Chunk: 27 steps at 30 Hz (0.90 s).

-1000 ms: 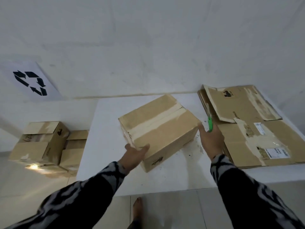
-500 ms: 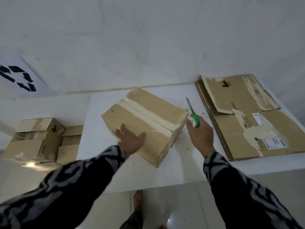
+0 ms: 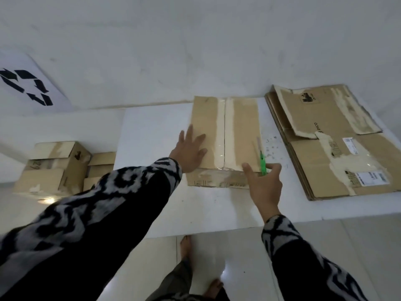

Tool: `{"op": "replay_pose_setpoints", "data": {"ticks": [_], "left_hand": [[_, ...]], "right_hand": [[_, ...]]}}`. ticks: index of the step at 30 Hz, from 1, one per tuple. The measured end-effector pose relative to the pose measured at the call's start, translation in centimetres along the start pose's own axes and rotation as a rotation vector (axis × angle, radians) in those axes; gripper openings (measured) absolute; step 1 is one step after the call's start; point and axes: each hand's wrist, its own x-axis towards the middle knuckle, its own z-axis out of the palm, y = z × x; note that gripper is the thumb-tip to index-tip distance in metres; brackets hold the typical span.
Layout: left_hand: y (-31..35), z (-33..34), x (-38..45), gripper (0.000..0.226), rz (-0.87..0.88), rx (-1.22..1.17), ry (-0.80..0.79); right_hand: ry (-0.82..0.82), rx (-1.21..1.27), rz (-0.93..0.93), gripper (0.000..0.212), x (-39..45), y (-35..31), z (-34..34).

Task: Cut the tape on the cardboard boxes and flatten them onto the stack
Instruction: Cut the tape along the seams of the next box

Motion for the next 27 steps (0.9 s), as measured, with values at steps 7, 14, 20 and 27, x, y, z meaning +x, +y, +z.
{"op": "replay_pose_setpoints", "data": {"ticks": [7, 14, 20, 27], "left_hand": [[-0.8, -0.6, -3.3, 0.076, 0.216, 0.234, -0.191], [-1.0, -0.6, -3.9, 0.029, 0.268, 0.084, -0.016], [-0.3, -0.6, -4.0, 0.016, 0.261, 0.099, 0.054], [-0.1, -0.3, -4.3, 0.014, 0.237, 0.092, 0.073]], "right_hand": [[-0.109, -0.129, -0.078, 0.058, 2.1, -0.4, -1.4], [-0.109, -0.185, -0.191, 0.041, -2.6, -0.2, -2.5], [-0.2, -0.439, -0.354, 0.033, -7.2, 1.5, -1.5], [-0.151, -0.545, -0.351, 0.037, -7.1, 0.8, -1.0]]}}
